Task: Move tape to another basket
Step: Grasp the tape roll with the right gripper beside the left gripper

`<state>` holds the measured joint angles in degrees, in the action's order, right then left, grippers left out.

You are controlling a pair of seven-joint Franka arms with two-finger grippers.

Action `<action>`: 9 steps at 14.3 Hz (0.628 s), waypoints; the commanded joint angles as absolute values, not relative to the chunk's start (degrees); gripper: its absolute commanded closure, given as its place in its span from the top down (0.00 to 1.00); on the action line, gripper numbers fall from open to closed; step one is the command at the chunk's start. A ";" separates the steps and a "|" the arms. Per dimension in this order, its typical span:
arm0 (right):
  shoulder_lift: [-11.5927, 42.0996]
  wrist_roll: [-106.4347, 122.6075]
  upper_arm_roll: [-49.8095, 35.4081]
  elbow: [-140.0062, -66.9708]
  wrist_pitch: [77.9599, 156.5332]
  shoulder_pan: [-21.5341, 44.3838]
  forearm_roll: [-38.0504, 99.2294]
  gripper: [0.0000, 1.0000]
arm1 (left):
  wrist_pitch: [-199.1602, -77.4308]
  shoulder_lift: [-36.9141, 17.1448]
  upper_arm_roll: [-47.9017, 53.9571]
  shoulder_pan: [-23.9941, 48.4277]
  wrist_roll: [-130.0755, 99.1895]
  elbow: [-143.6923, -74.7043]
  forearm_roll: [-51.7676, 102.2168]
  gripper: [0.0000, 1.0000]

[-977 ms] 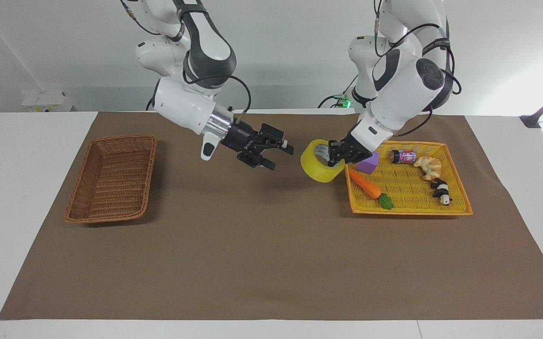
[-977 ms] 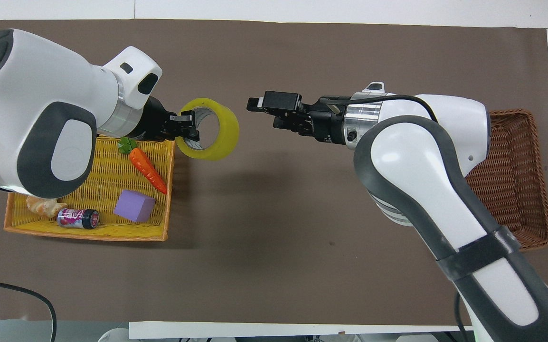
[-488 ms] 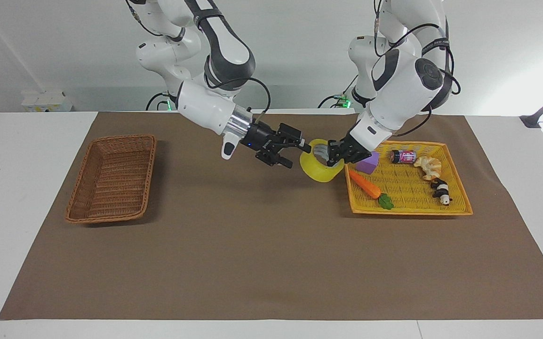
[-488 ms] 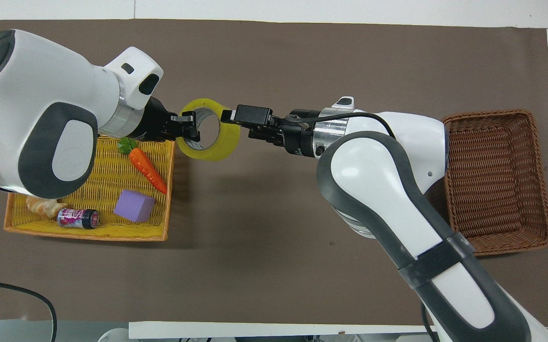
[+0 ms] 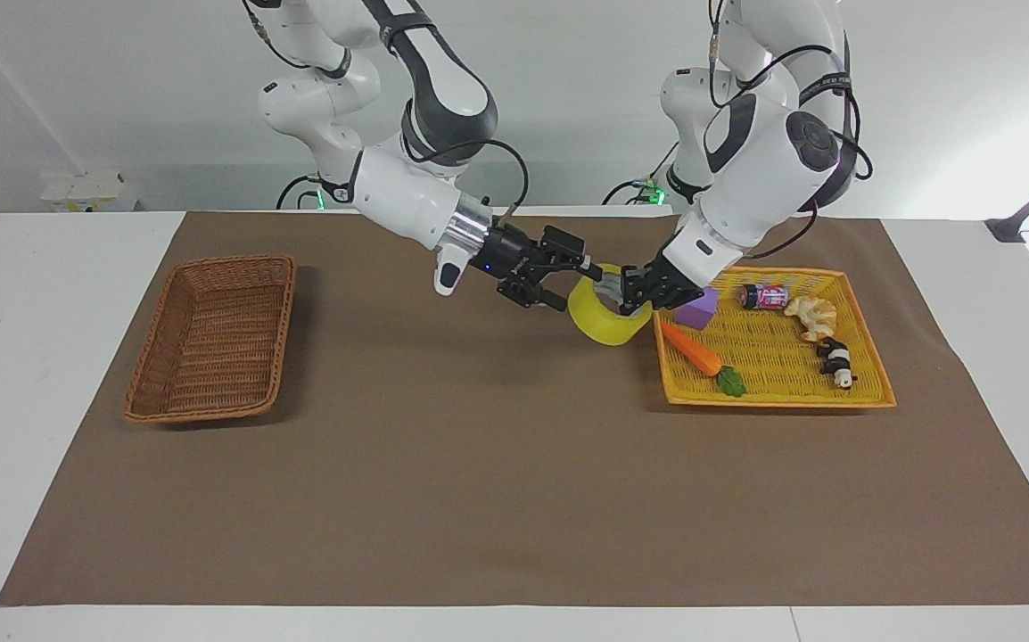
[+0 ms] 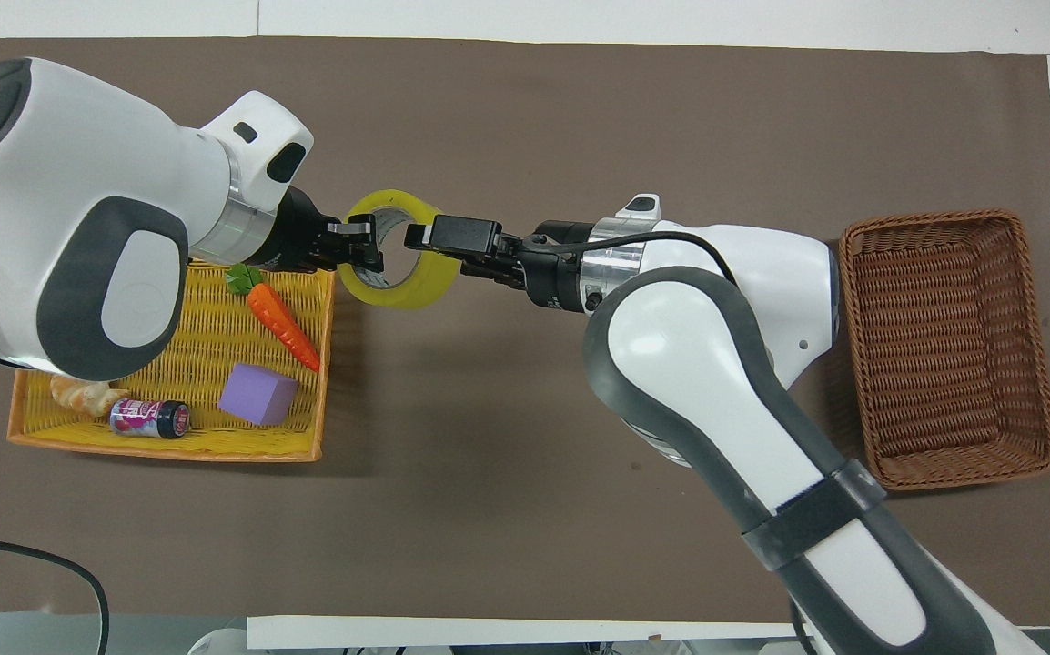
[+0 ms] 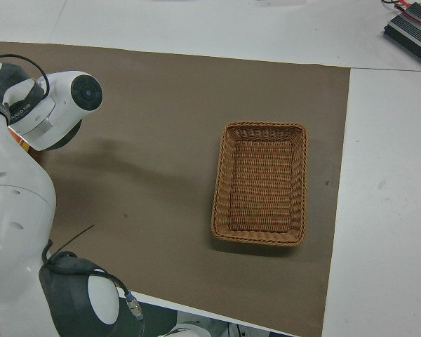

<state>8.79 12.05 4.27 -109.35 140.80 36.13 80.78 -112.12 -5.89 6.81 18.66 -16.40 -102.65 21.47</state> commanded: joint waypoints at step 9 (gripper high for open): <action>8.79 13.18 4.31 -109.86 143.26 37.44 82.35 0.94 | -113.20 -5.10 6.50 19.34 -17.05 -103.54 21.97 0.00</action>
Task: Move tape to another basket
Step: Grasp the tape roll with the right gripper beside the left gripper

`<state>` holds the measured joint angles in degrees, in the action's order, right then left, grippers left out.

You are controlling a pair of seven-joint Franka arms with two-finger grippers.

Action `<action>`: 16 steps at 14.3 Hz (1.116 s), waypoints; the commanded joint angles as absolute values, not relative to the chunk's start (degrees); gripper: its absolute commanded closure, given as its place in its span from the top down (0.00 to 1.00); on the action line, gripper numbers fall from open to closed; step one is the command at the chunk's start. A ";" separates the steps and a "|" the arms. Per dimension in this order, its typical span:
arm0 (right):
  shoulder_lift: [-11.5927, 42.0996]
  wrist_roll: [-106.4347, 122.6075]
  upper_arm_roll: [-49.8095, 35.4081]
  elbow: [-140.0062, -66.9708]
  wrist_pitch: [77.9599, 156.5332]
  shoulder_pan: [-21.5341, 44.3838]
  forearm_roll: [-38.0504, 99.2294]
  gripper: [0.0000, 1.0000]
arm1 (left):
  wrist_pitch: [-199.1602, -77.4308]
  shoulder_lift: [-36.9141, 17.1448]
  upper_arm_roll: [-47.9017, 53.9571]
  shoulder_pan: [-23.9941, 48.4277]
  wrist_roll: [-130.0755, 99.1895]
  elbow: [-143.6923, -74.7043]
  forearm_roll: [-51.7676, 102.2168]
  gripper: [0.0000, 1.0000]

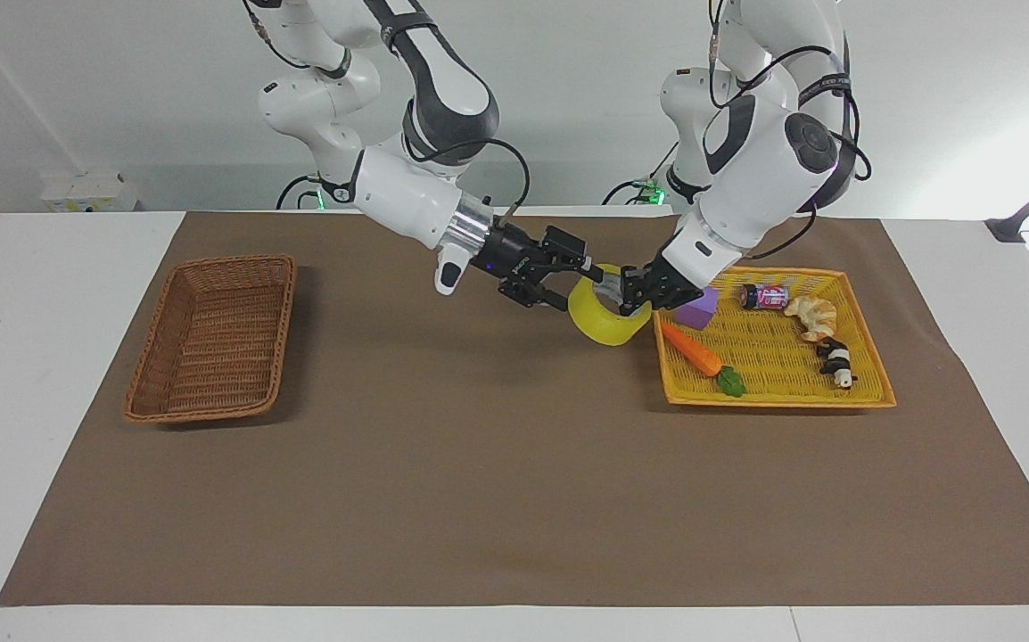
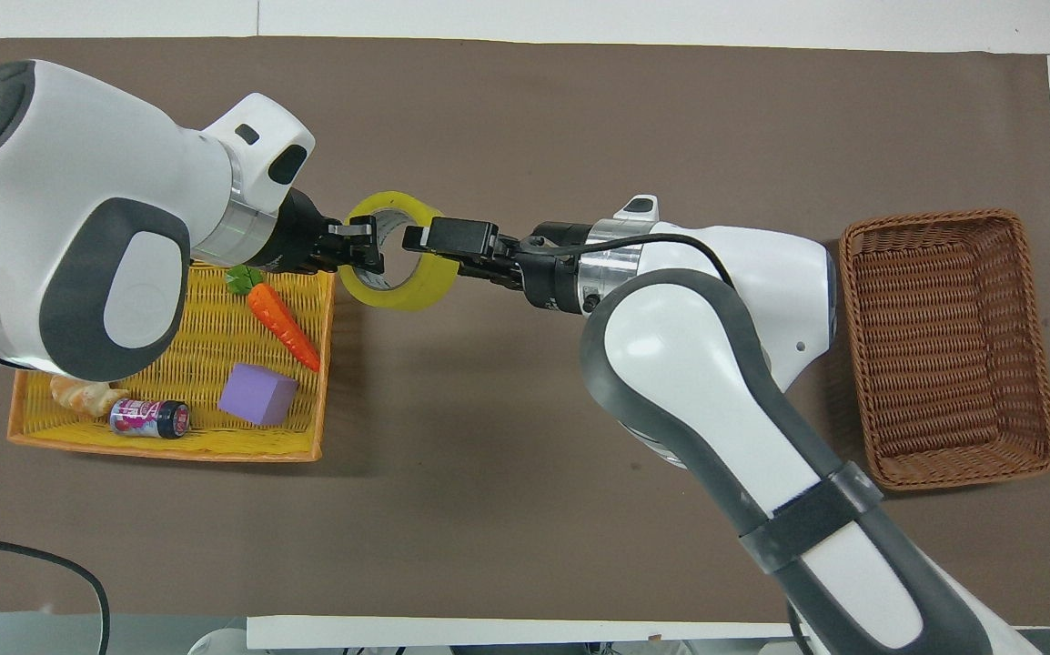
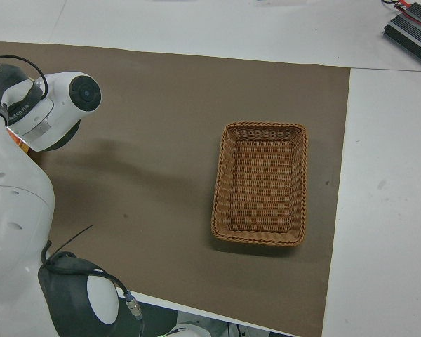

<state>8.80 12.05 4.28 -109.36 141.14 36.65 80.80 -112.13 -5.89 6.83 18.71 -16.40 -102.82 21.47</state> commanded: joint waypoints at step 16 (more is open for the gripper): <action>8.61 13.18 4.31 -109.95 141.42 36.74 82.35 0.00 | -113.20 -4.92 6.50 19.25 -17.05 -104.15 21.97 0.00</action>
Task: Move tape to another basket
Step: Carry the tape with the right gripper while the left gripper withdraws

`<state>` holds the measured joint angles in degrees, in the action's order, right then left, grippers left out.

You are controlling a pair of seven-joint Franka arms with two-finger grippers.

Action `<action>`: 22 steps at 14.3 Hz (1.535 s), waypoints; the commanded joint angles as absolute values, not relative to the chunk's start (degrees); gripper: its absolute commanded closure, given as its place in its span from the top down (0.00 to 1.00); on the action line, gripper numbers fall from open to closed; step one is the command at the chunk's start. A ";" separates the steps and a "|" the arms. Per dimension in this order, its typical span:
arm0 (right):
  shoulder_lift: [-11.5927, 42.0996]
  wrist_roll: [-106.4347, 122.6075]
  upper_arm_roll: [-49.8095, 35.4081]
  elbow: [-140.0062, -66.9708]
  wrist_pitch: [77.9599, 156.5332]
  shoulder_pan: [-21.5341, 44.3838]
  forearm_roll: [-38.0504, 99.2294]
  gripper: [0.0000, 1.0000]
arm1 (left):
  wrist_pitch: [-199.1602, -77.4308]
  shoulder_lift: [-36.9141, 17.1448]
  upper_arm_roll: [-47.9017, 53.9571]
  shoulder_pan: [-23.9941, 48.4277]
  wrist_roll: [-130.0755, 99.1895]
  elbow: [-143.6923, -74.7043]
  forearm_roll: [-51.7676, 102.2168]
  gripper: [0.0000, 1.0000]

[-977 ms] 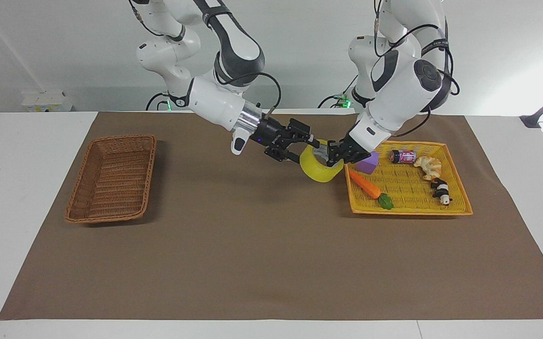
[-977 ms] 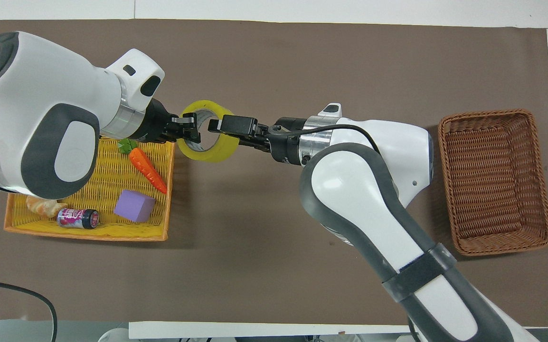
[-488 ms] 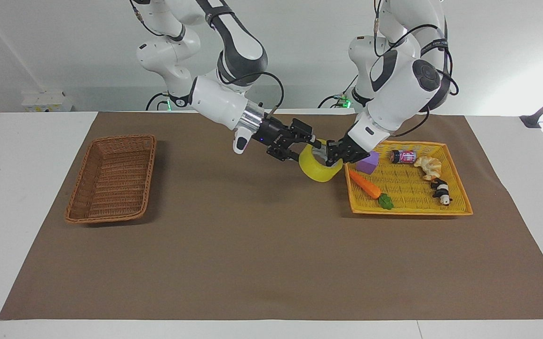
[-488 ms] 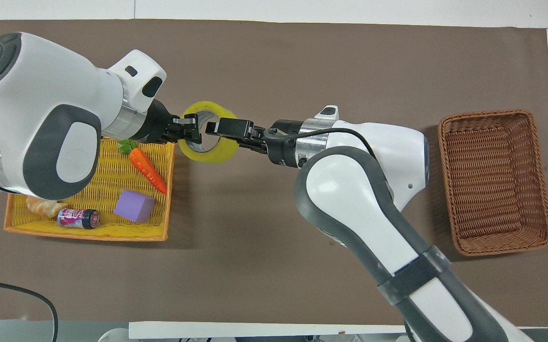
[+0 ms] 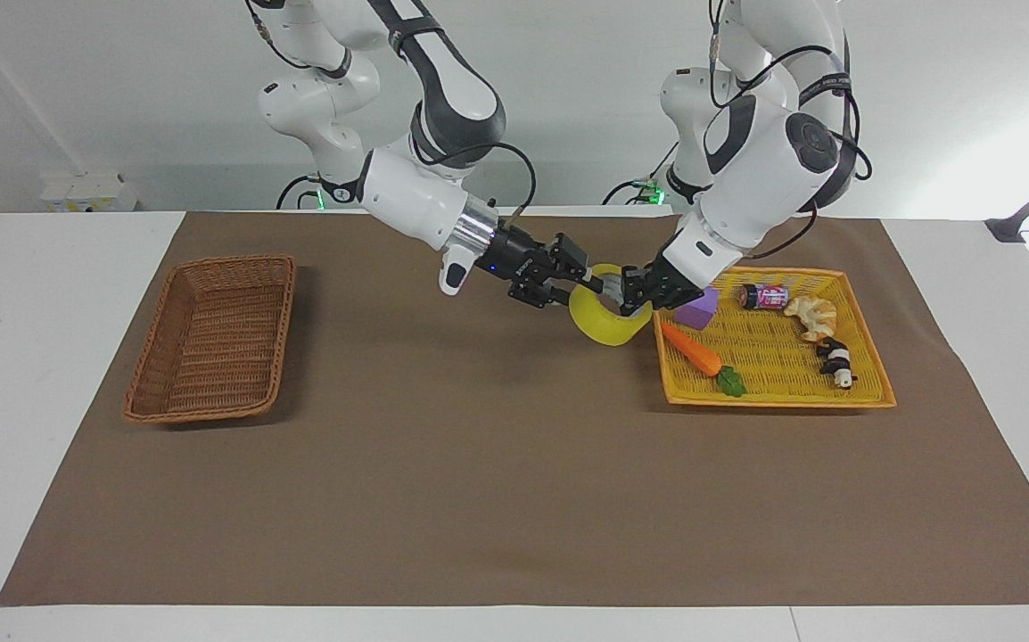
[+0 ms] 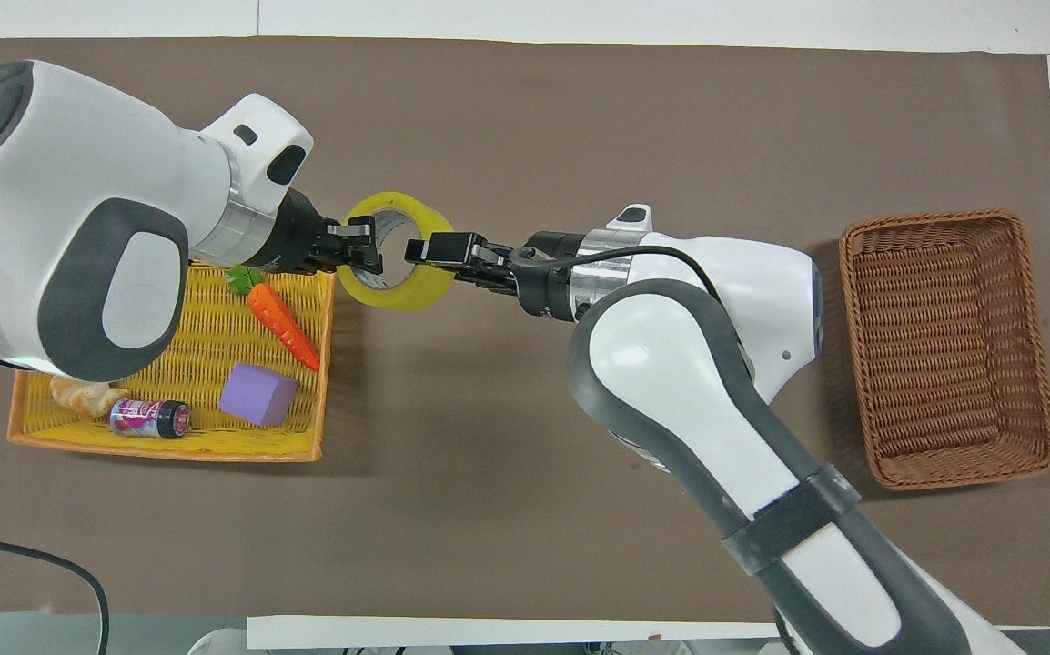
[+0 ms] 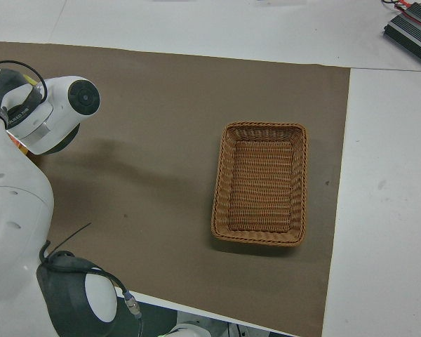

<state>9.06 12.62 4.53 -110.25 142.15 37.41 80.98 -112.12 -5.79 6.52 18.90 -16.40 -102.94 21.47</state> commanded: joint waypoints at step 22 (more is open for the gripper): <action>11.66 26.08 4.48 -112.07 90.83 -17.18 66.27 0.00 | -88.33 -0.53 4.66 -0.43 -0.11 -91.49 2.11 0.99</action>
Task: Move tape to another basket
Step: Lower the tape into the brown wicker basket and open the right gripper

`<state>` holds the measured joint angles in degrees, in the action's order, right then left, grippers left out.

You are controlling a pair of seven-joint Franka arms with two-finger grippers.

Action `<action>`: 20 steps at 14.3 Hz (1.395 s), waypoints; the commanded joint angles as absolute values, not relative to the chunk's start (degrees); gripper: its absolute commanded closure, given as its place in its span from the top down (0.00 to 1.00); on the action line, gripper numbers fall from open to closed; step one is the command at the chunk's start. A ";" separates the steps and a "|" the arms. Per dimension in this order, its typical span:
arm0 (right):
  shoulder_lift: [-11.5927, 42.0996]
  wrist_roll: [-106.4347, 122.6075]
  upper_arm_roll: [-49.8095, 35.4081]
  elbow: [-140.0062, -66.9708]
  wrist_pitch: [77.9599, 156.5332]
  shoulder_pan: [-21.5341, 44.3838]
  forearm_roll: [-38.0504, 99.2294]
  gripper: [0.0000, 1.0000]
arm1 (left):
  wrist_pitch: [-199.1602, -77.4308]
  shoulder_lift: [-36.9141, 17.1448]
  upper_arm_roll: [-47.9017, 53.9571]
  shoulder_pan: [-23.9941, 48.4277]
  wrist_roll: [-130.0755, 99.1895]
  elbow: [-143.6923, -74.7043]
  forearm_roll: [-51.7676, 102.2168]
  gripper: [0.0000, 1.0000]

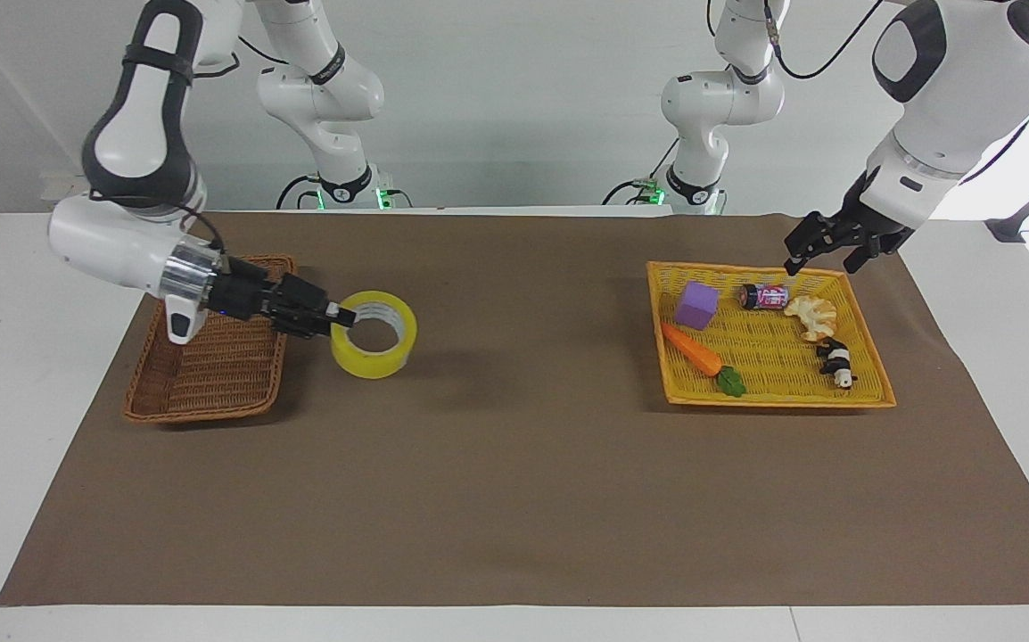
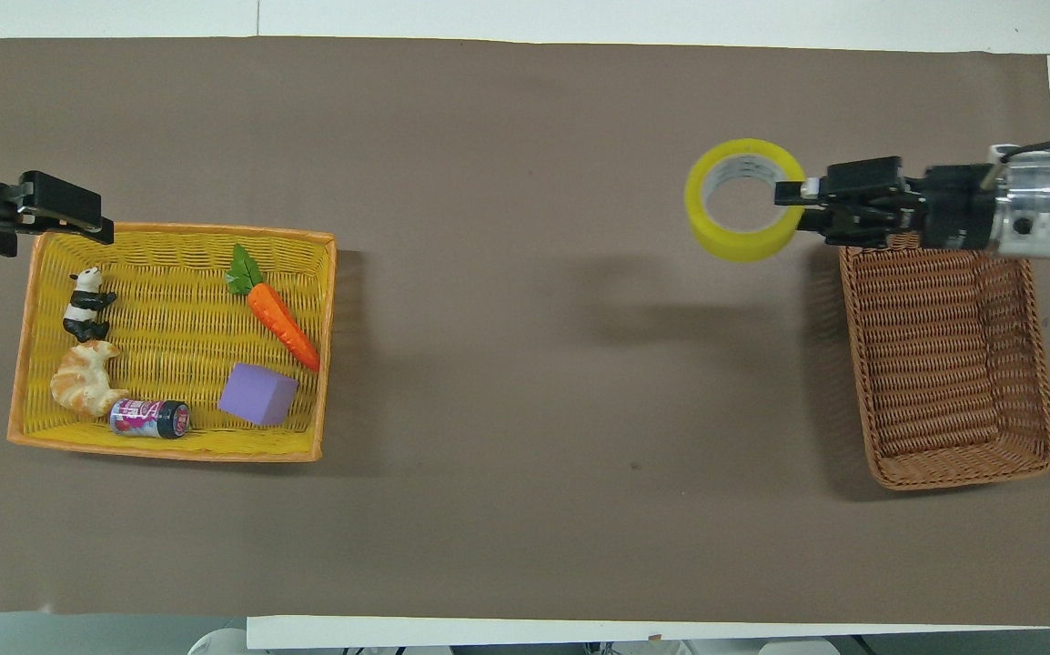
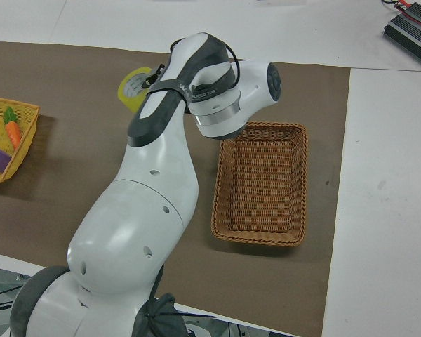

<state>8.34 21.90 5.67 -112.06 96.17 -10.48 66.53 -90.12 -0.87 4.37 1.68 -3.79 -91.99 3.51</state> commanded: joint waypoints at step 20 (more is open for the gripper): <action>22.94 51.50 4.40 -100.99 81.20 -32.17 37.19 0.00 | -91.58 -0.26 5.10 -4.48 2.11 -92.81 0.62 1.00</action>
